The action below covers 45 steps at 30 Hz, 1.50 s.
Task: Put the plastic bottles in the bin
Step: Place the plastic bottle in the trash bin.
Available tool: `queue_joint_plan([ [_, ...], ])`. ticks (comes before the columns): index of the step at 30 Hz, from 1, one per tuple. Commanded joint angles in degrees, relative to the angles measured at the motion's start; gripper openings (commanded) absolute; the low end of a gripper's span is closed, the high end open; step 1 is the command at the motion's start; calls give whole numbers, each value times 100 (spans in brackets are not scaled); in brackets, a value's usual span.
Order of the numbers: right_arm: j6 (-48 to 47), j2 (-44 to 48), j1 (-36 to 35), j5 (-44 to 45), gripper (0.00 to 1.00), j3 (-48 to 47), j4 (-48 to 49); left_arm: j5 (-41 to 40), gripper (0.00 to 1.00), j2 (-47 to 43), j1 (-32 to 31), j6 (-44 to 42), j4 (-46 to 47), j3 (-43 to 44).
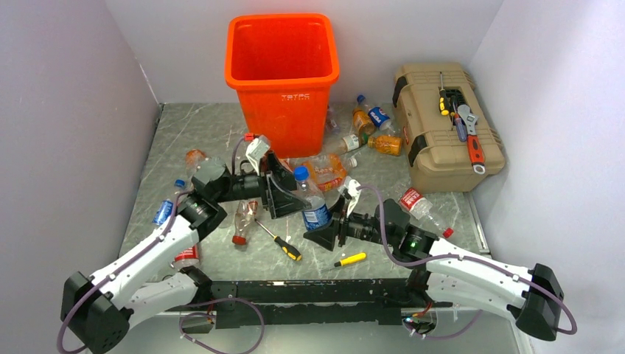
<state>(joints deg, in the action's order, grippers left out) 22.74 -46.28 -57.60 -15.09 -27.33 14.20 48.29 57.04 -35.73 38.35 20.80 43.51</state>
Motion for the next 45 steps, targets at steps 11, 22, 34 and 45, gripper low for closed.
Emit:
queue_joint_plan([
  [11,-194,166,4,104,40,106,339,-1142,75,-16,-22,382,206,768],
  [22,-183,205,4,175,40,96,299,-741,41,308,-22,606,373,765],
  [34,-97,459,4,821,100,-408,-742,-1115,0,193,-15,-521,-860,1460],
  [45,282,2407,4,2943,100,-94,-2003,-3890,0,1102,54,-3696,-1862,4823],
])
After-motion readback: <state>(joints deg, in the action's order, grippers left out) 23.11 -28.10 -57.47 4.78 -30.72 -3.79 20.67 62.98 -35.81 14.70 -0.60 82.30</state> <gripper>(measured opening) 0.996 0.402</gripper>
